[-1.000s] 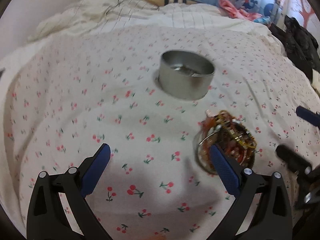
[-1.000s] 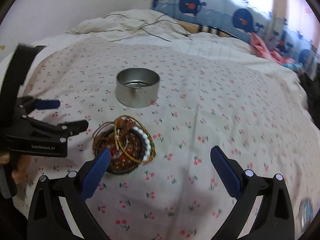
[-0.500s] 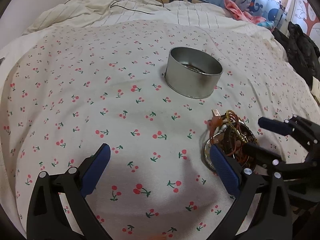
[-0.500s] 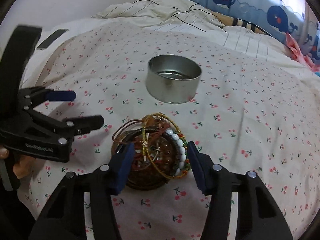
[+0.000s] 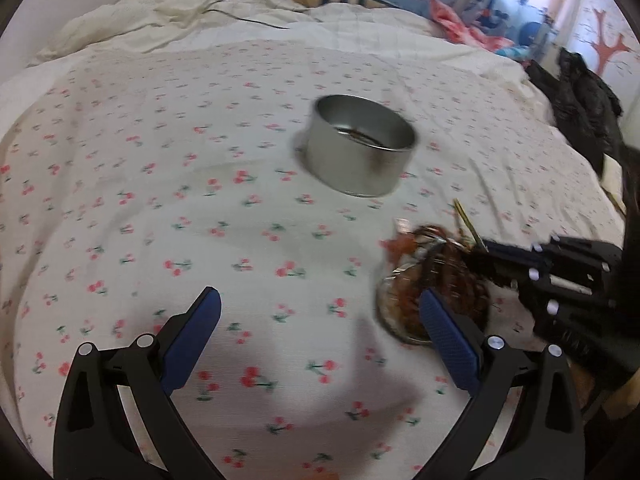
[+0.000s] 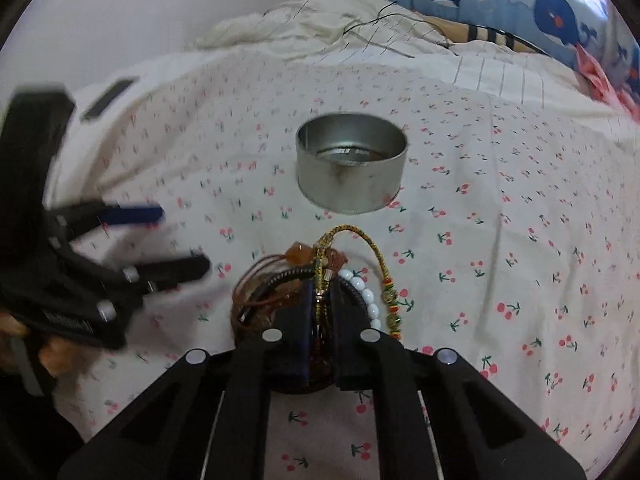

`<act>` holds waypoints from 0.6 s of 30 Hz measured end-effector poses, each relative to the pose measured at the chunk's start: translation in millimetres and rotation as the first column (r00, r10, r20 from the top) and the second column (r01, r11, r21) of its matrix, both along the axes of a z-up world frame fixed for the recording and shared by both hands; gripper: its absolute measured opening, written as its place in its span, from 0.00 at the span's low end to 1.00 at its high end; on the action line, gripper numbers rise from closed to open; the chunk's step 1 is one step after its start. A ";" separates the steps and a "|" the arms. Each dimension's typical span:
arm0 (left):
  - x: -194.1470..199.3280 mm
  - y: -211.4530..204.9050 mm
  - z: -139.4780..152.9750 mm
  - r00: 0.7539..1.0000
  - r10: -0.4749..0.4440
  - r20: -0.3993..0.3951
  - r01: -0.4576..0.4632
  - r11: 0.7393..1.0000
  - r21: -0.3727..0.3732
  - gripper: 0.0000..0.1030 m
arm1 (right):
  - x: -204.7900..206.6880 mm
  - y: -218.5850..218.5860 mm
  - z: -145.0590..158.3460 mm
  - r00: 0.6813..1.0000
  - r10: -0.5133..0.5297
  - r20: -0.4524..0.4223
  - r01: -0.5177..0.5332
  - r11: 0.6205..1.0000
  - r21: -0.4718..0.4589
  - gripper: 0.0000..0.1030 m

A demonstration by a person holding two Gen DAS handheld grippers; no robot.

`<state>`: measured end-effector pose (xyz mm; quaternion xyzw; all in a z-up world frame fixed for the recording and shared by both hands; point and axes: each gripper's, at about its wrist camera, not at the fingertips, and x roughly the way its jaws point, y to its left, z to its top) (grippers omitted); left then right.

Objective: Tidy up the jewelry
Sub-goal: 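Grasp the gold wire bracelet with the right tool and lift it, then grasp a brown bracelet with the left tool while the right tool holds the gold bracelet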

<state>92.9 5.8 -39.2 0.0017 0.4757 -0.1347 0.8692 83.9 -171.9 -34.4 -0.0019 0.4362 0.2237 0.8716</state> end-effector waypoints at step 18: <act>24.3 -21.3 -31.1 0.985 -0.137 -0.107 0.092 0.934 -0.346 0.72 | 6.9 -62.0 19.6 0.987 -0.138 -0.084 0.158 0.924 0.347 0.07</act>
